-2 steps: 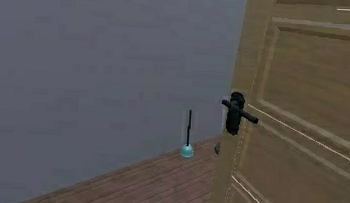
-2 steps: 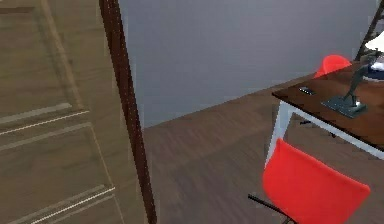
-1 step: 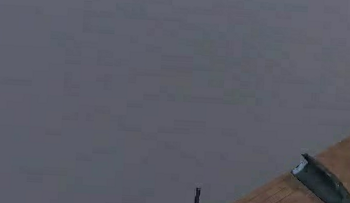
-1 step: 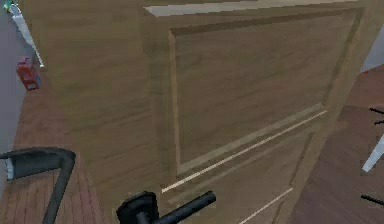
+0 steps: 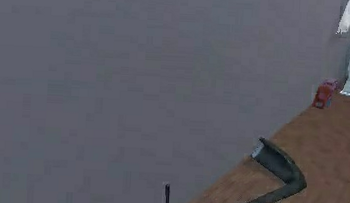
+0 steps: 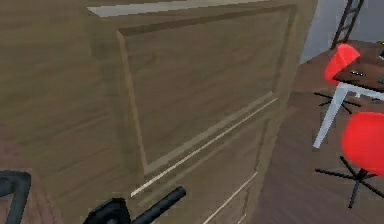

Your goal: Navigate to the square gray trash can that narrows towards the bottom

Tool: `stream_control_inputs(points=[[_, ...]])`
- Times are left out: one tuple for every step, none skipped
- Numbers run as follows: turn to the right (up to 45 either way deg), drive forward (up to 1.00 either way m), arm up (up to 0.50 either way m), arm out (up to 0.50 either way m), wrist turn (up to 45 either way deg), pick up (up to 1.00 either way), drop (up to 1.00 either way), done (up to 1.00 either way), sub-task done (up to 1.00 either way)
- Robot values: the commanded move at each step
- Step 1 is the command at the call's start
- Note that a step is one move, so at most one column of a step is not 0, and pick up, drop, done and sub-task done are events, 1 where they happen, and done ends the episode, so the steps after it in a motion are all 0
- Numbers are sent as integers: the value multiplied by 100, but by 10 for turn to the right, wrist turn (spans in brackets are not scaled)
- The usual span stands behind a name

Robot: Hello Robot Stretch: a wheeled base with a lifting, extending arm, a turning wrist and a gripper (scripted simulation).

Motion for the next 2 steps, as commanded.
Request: stream_control_inputs(points=[[0, 25, 0, 0, 0, 0, 0, 0, 0], [420, 0, 0, 0, 0, 0, 0, 0, 0]])
